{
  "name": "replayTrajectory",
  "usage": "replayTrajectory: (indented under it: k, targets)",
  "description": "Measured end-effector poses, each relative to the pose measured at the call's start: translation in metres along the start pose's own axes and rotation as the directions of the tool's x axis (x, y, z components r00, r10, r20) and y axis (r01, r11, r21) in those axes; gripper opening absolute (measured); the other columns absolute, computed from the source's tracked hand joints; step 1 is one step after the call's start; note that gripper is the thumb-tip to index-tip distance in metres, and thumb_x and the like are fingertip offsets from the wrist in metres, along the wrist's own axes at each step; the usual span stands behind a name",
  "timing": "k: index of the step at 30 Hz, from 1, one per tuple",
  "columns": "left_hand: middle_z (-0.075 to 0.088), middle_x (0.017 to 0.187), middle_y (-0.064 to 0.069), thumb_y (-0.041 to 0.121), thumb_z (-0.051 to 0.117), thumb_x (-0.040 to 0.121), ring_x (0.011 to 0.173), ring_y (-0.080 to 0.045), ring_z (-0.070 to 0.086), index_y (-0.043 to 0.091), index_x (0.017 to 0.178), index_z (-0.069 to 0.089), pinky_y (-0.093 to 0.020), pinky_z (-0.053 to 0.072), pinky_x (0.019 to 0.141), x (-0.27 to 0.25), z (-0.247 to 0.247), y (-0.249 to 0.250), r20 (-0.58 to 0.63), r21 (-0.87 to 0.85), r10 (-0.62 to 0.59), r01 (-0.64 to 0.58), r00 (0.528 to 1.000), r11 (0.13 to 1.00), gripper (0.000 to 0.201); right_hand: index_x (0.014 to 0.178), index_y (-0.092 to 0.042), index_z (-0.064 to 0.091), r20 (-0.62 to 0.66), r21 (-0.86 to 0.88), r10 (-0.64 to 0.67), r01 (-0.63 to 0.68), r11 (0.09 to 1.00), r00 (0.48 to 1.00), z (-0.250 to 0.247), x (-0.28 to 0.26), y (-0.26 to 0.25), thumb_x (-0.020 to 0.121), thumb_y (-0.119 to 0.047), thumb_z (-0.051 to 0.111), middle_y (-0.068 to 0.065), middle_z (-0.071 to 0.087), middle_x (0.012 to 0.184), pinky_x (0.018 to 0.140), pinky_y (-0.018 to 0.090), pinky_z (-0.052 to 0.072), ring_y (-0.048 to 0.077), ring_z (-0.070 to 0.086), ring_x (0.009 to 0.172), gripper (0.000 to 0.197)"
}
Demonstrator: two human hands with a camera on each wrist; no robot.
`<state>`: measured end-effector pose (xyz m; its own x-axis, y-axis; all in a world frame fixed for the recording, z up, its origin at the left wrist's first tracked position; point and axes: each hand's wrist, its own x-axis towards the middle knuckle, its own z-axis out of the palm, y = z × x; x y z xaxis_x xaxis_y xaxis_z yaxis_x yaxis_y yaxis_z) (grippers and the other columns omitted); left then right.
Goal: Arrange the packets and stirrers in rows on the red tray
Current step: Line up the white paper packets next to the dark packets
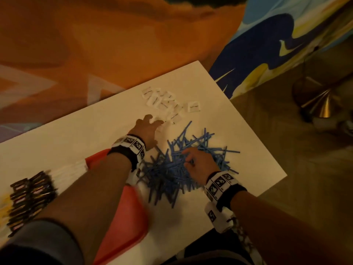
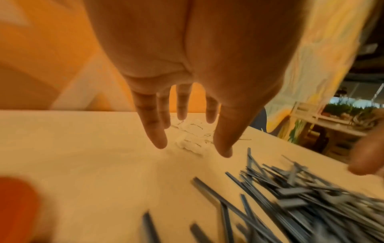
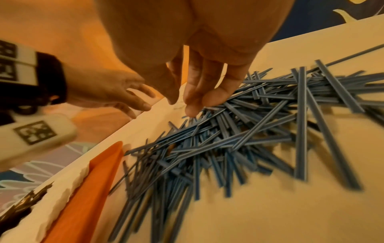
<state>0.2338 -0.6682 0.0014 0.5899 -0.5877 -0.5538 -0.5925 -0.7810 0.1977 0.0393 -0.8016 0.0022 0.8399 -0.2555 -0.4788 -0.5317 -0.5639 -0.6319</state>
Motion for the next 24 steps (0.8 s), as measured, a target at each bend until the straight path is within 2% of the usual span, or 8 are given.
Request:
replayTrajectory:
  k: [1,4,7,10,13,15,19,24]
  targets:
    - [-0.004,0.165,-0.006,0.014,0.065,0.093,0.148,-0.036,0.01,0.038,0.156,0.017,-0.047,0.032,0.114,0.014,-0.005,0.003,0.026,0.031,-0.002,0.001,1.0,1.0,0.082,0.131,-0.023,0.053,0.011,-0.006,-0.006,0.006,1.0,1.0,-0.007,0.007,0.004,0.097,-0.015,0.055,0.0,0.063,0.117,0.092,0.036,0.053,0.021,0.063,0.1,0.035]
    - [-0.02,0.164,0.0,-0.004,0.06,0.09,0.151,-0.035,-0.009,0.048,0.155,0.004,-0.048,0.034,0.113,0.051,-0.018,0.011,0.079,0.074,-0.015,0.009,0.997,0.997,0.099,0.128,-0.027,0.054,0.033,0.005,-0.025,0.025,1.0,0.999,-0.022,0.028,0.015,0.096,-0.018,0.057,-0.002,0.063,0.111,0.091,0.041,0.054,0.02,0.063,0.096,0.033]
    - [-0.025,0.163,0.004,-0.004,0.062,0.087,0.151,-0.037,-0.011,0.055,0.151,-0.005,-0.049,0.037,0.11,0.082,-0.021,0.016,0.099,0.11,0.0,-0.011,0.995,0.994,0.11,0.124,-0.029,0.054,0.074,0.017,-0.038,0.037,0.999,0.997,-0.031,0.046,0.023,0.096,-0.018,0.057,-0.004,0.059,0.107,0.092,0.04,0.053,0.019,0.061,0.096,0.031]
    - [-0.013,0.164,0.008,-0.006,0.059,0.085,0.149,-0.035,0.003,0.057,0.15,0.004,-0.046,0.04,0.11,0.099,-0.015,0.018,0.127,0.093,0.012,-0.024,0.992,0.995,0.106,0.123,-0.028,0.054,0.101,0.029,-0.063,0.06,0.998,0.993,-0.035,0.059,0.026,0.095,-0.017,0.059,-0.003,0.06,0.106,0.09,0.037,0.053,0.018,0.061,0.095,0.03]
    - [0.01,0.162,0.0,0.003,0.063,0.089,0.14,-0.035,0.021,0.045,0.152,0.024,-0.045,0.038,0.11,0.1,-0.011,0.018,0.044,0.055,0.005,-0.007,0.999,0.998,0.086,0.121,-0.027,0.056,0.088,0.062,-0.072,0.067,0.996,0.994,-0.035,0.068,0.028,0.095,-0.015,0.06,-0.005,0.061,0.102,0.085,0.027,0.049,0.013,0.058,0.092,0.03]
    - [0.028,0.154,-0.008,0.009,0.065,0.091,0.131,-0.037,0.034,0.033,0.149,0.039,-0.045,0.037,0.11,0.097,-0.008,0.014,-0.029,0.011,0.005,-0.004,1.0,1.0,0.068,0.12,-0.026,0.057,0.096,0.096,-0.071,0.062,0.993,0.993,-0.033,0.072,0.027,0.094,-0.014,0.061,-0.007,0.061,0.096,0.083,0.025,0.048,0.011,0.058,0.087,0.029]
    - [0.05,0.128,-0.013,0.007,0.061,0.091,0.115,-0.037,0.053,0.018,0.125,0.065,-0.038,0.041,0.097,0.089,0.006,0.01,-0.165,-0.108,-0.032,0.014,0.986,0.994,0.036,0.116,-0.028,0.058,0.096,0.159,-0.093,0.077,0.984,0.991,-0.029,0.076,0.024,0.093,-0.014,0.061,-0.006,0.065,0.089,0.085,0.029,0.053,0.012,0.062,0.085,0.028]
    - [0.06,0.116,-0.014,0.01,0.064,0.088,0.11,-0.034,0.056,0.012,0.106,0.071,-0.033,0.041,0.083,0.072,0.02,0.013,-0.248,-0.329,-0.163,0.076,0.955,0.941,0.019,0.112,-0.029,0.06,0.067,0.236,-0.055,0.038,0.971,0.996,-0.029,0.072,0.02,0.092,-0.014,0.064,-0.006,0.064,0.087,0.078,0.027,0.054,0.01,0.063,0.079,0.026]
